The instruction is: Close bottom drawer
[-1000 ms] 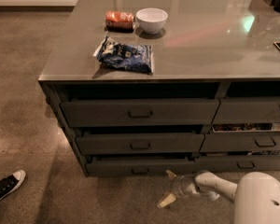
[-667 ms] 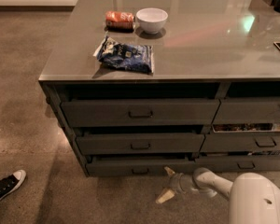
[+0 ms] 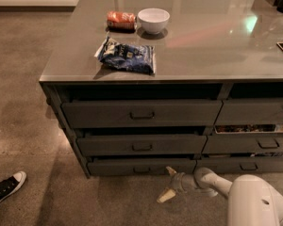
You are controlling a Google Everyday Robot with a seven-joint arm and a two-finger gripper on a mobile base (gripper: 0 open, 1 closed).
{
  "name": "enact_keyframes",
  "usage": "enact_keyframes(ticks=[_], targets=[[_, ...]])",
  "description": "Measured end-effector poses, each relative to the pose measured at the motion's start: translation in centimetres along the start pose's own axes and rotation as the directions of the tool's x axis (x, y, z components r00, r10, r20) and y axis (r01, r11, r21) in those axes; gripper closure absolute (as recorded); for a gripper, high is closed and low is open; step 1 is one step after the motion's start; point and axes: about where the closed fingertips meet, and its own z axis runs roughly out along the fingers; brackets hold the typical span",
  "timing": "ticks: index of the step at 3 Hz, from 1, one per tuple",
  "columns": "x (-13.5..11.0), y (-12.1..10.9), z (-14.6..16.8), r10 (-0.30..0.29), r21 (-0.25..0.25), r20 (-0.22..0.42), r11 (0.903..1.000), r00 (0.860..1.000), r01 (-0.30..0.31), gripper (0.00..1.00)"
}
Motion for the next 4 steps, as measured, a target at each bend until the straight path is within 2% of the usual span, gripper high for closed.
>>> enact_keyframes(ticks=[2,4], targets=[[0.5,-1.4,0.1,0.024,0.021,0.022,0.9995,0.999,-0.024,0.0],[1.7,-0.5,-4.0,0.036,0.054,0.02,0.9979,0.999,-0.037,0.0]])
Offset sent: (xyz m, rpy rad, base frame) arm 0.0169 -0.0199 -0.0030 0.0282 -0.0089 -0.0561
